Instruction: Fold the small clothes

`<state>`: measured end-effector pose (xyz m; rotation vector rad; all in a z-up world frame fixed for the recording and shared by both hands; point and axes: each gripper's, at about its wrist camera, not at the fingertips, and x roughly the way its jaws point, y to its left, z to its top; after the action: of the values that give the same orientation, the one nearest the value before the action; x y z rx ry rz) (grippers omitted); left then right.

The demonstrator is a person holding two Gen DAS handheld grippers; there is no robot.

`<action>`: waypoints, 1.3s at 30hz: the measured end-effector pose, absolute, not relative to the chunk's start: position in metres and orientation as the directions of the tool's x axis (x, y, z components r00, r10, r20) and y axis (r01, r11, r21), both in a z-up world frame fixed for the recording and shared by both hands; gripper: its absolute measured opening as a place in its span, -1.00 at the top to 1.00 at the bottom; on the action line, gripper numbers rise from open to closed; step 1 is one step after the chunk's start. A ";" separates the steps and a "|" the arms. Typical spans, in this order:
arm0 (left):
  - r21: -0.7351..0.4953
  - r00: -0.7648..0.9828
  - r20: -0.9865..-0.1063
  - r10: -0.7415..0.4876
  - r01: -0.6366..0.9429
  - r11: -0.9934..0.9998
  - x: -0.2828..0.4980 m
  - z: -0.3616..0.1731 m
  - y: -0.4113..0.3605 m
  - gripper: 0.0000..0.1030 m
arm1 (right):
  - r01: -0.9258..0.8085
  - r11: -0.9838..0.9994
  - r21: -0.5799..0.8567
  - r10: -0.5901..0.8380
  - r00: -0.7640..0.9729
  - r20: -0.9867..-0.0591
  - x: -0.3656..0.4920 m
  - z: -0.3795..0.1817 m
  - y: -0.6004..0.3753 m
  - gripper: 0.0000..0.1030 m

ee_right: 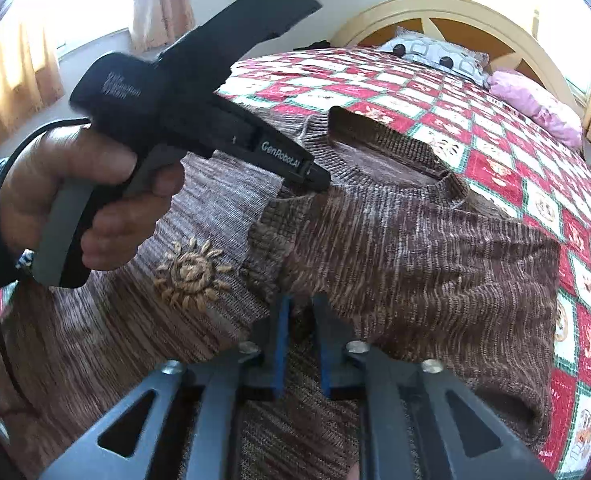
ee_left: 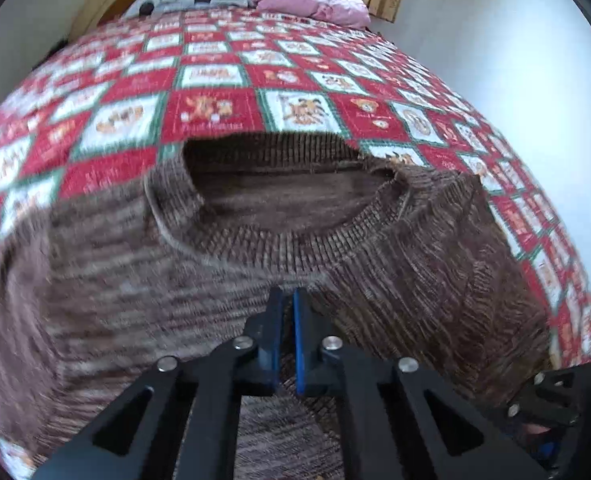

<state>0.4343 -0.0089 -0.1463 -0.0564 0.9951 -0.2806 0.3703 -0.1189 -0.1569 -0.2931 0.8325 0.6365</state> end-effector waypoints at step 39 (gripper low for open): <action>0.045 0.569 -0.822 -0.032 0.120 0.992 0.382 -0.155 0.004 -0.25 | -0.302 0.948 -0.097 0.141 0.676 -0.723 0.375 -0.114 -0.222 0.16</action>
<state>0.3820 0.0042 -0.1545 0.0997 0.9620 -0.0896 0.3746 -0.2216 -0.1141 -0.2164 0.7914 0.2517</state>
